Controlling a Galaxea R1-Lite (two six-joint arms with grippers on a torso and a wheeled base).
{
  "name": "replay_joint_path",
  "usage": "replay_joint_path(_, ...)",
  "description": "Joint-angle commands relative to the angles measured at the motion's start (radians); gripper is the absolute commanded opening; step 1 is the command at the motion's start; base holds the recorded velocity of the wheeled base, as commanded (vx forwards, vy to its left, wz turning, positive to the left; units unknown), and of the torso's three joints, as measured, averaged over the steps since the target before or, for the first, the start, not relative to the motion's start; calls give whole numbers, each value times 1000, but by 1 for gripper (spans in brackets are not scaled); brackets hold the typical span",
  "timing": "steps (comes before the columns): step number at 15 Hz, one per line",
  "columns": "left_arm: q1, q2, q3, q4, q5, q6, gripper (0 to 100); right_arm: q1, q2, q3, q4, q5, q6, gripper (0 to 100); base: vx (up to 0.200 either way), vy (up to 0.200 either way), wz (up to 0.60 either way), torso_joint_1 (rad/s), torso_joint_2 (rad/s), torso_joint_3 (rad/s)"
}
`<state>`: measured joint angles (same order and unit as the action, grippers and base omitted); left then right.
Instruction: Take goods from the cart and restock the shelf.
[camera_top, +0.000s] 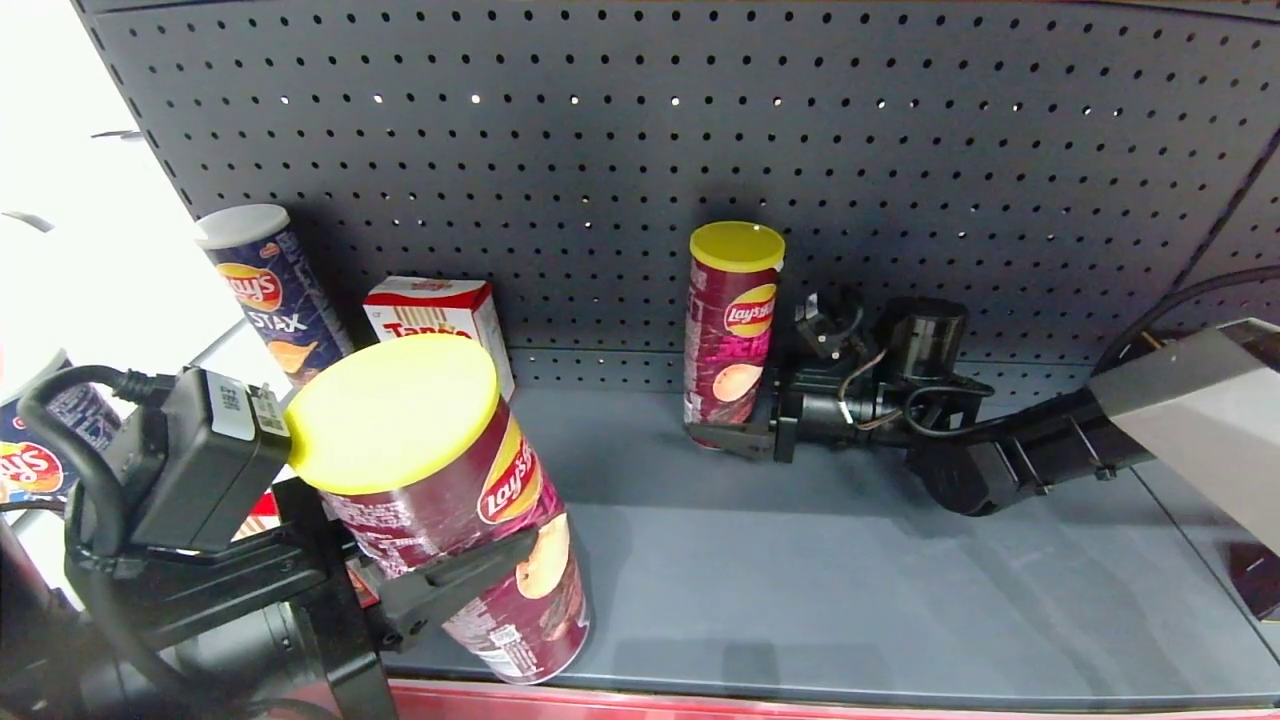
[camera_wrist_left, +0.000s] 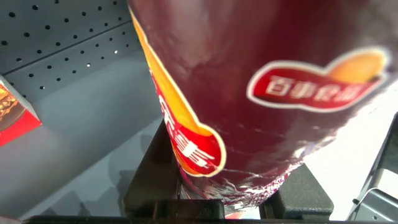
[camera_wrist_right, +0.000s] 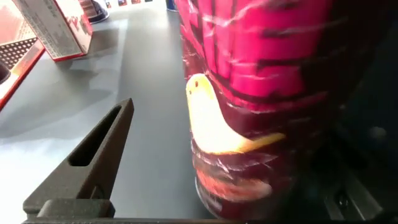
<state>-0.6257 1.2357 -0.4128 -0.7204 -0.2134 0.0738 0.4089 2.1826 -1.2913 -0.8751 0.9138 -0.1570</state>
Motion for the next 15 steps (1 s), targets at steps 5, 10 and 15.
replay_joint_path(5,0,-2,3,-1,2,0,0,31,68,-65,-7,-41,2,0,0,0,0,0,0,0)
replay_joint_path(10,0,-2,6,-2,0,0,0,44,-17,4,-19,-96,4,0,0,0,0,0,0,0)
replay_joint_path(15,1,-5,11,-2,0,0,0,54,-271,308,-51,-191,1,0,0,0,0,0,0,0)
